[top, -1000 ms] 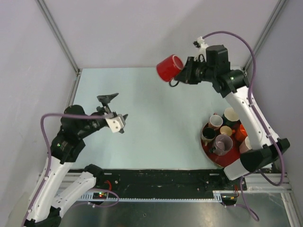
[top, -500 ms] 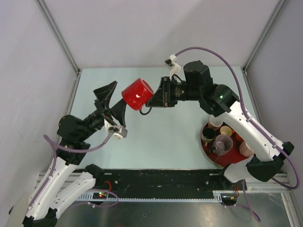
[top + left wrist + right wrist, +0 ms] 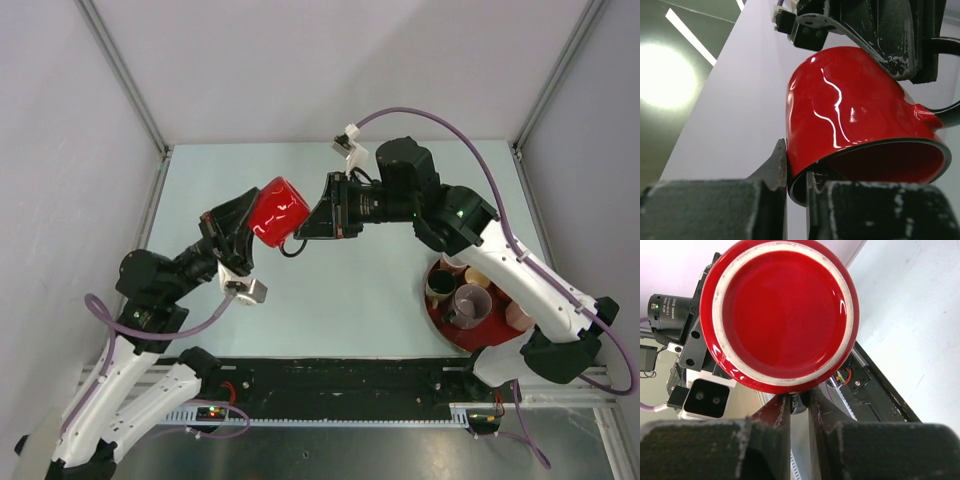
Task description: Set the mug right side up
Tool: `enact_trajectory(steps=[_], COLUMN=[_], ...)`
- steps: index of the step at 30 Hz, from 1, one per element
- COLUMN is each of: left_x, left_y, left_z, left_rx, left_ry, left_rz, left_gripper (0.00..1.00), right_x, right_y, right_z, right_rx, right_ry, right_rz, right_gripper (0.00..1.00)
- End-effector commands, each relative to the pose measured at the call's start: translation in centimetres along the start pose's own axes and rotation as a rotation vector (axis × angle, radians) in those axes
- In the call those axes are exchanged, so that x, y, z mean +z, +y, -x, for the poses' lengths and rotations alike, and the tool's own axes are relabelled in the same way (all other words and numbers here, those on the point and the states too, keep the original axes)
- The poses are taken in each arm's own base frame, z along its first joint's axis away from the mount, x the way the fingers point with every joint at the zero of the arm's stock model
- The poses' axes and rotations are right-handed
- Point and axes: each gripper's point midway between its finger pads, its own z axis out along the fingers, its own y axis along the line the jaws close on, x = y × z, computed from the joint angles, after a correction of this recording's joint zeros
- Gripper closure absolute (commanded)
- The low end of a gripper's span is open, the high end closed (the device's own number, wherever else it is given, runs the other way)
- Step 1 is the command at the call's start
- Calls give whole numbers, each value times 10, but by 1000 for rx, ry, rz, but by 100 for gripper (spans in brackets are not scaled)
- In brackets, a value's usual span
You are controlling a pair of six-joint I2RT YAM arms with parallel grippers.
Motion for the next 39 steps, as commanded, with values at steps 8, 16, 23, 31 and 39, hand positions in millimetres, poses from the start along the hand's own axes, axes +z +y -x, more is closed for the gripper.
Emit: enact_trajectory(steps=[8,16,23,31,39], left_x=[-17,-46,-39,-34,-31], left_y=[0,-98,-140,-135,-133], left_z=[-55,-67,-38,-29,-25], left_rx=[-634,-1438,-1750,-1732,-1726], left_ry=[443,1037,1190,1133,1109], left_rz=[126,107,-41,-124,-150], left_gripper=[100,100,100,100,100], right_x=[-44,-77,-29,4,44], right_y=[-22,-64,-19,-24,-36], right_z=[45,55,37,6,9], right_rx=[-57,-217,-699,-1052,-1298], right_ry=[-227,-349,-183,121,220], right_rz=[-193,-581,-529,-322,-331], right_gripper=[5,1,1,7,8])
